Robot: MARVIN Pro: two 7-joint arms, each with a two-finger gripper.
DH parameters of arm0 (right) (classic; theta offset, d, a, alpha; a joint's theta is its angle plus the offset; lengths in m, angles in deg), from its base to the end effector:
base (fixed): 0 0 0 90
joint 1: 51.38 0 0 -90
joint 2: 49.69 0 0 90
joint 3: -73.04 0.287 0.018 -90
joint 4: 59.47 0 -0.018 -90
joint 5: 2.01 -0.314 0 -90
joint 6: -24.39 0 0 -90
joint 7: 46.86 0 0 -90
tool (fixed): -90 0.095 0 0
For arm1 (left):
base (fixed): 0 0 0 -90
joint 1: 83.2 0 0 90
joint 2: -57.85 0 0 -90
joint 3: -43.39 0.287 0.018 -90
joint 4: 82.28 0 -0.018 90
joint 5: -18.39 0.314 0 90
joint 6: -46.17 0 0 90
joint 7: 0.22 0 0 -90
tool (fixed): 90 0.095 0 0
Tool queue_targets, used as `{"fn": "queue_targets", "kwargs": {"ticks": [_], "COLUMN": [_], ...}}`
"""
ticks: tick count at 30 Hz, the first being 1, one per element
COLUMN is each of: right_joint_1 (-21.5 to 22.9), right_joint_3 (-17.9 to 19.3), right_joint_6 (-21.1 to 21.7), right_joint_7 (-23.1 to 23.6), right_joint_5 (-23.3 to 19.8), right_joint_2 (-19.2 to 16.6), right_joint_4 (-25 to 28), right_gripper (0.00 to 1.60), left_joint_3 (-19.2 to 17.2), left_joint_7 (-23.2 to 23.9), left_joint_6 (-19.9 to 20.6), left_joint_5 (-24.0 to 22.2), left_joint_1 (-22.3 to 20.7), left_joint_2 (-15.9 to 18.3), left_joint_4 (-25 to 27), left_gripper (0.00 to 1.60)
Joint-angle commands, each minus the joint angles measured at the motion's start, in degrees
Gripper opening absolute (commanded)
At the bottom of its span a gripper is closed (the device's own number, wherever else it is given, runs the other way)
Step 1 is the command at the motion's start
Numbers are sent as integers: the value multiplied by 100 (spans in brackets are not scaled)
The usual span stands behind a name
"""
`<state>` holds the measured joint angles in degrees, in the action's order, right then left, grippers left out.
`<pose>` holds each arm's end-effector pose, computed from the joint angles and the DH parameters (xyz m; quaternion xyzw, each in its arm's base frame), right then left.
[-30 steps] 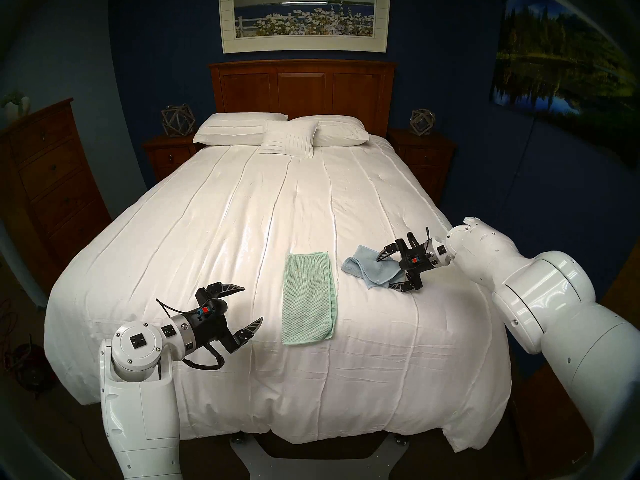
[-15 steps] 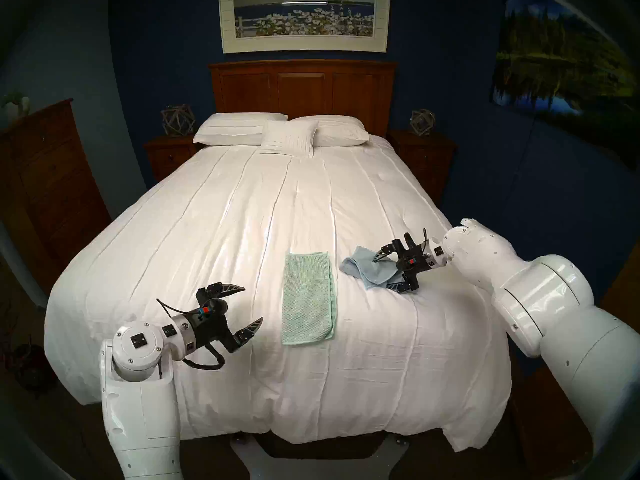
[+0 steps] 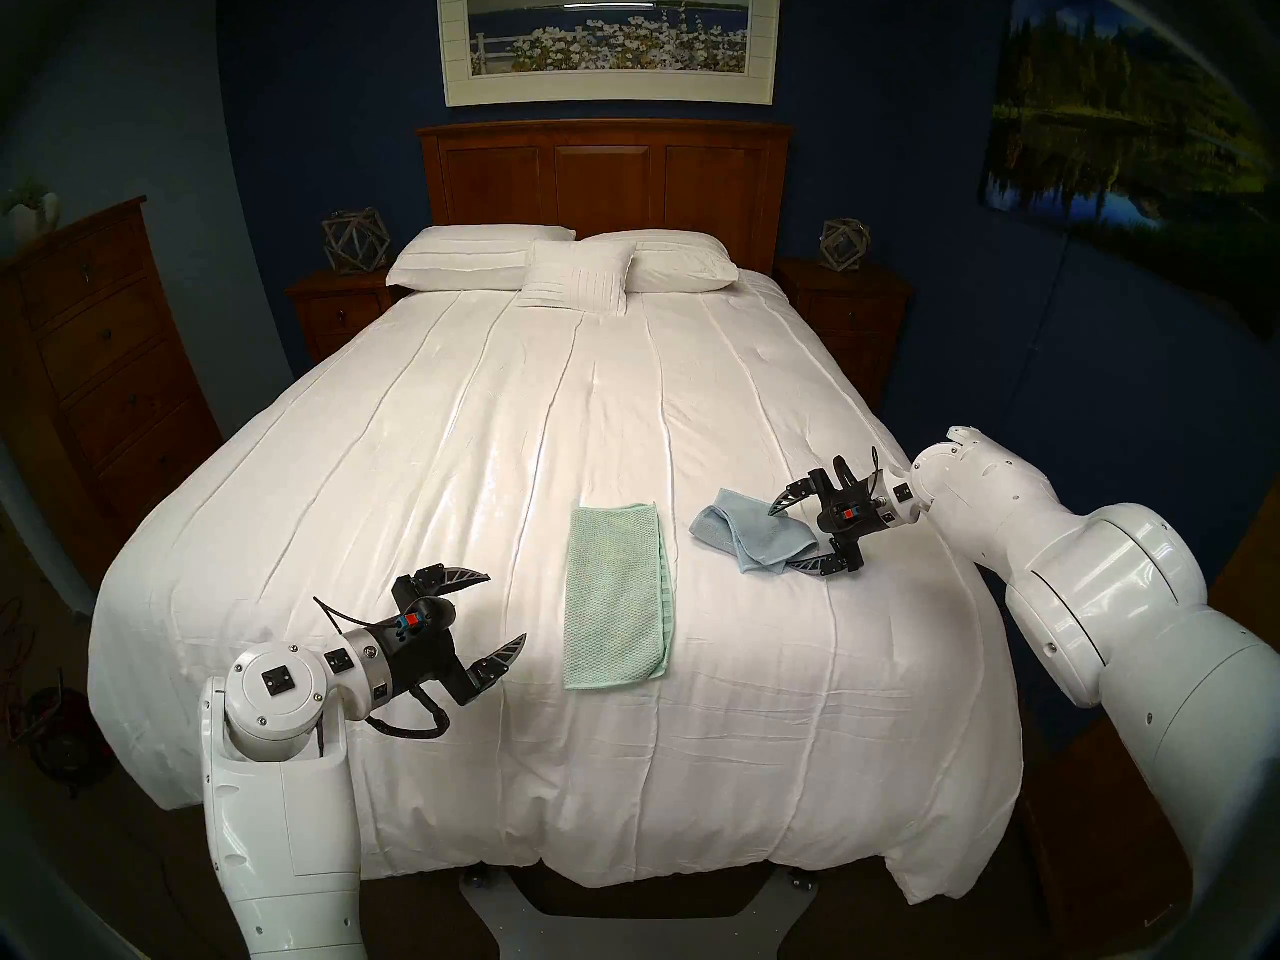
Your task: Fold the hand towels twice and stack them up
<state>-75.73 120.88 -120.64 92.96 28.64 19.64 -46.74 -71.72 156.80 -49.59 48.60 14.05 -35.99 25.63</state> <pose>0.5773 -0.1090 -0.2582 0.4309 0.8201 0.3765 0.0066 0.3346 0.0709 -0.2848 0.7029 -0.4267 0.5675 0.0422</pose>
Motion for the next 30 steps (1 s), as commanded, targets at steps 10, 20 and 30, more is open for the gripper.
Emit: {"fn": "queue_targets", "kwargs": {"ticks": [10,20,30], "right_joint_1": [160,168,183], "right_joint_3": [-257,-318,-254], "right_joint_6": [2,2,2], "right_joint_7": [416,315,223], "right_joint_5": [167,234,92], "right_joint_2": [-768,-863,-790], "right_joint_4": [126,298,686], "right_gripper": [160,160,160], "left_joint_3": [1,0,-2], "left_joint_7": [3,3,3], "left_joint_6": [-20,-28,-37], "left_joint_5": [-8,-3,2], "left_joint_1": [-27,-34,-43], "left_joint_2": [3,4,4], "left_joint_4": [50,37,23], "left_gripper": [160,160,160]}}
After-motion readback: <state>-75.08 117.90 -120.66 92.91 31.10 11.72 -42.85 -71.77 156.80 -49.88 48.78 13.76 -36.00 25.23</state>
